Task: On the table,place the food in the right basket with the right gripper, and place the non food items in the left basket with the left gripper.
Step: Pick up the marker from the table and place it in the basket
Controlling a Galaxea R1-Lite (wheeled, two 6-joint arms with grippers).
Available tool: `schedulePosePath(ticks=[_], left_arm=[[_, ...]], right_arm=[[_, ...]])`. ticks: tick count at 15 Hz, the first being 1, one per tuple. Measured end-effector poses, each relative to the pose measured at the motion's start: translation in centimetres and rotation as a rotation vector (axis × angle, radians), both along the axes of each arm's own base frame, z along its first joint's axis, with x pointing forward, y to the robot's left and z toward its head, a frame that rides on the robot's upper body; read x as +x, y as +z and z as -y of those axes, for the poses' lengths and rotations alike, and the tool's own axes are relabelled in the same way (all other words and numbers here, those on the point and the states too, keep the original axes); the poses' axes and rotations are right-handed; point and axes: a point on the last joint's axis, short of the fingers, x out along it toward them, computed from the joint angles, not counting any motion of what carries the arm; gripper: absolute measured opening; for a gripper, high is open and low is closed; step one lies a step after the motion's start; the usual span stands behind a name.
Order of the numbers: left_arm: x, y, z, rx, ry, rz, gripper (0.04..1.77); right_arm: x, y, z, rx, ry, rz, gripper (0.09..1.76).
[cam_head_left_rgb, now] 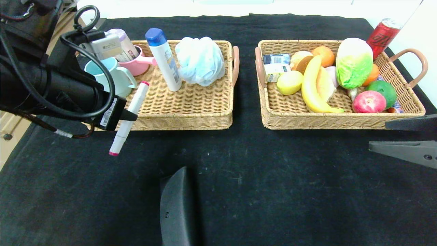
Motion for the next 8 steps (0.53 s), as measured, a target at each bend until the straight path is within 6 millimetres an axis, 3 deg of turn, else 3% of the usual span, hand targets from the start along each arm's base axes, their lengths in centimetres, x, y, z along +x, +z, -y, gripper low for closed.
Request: schedulePosePath(ticks=[8], left_arm=[[4.9, 1.6, 0.6, -0.199, 0.109, 0.153, 0.25]], right_arm=[[-0.1, 0.0, -0.1, 0.000, 0.004, -0.001, 1.71]])
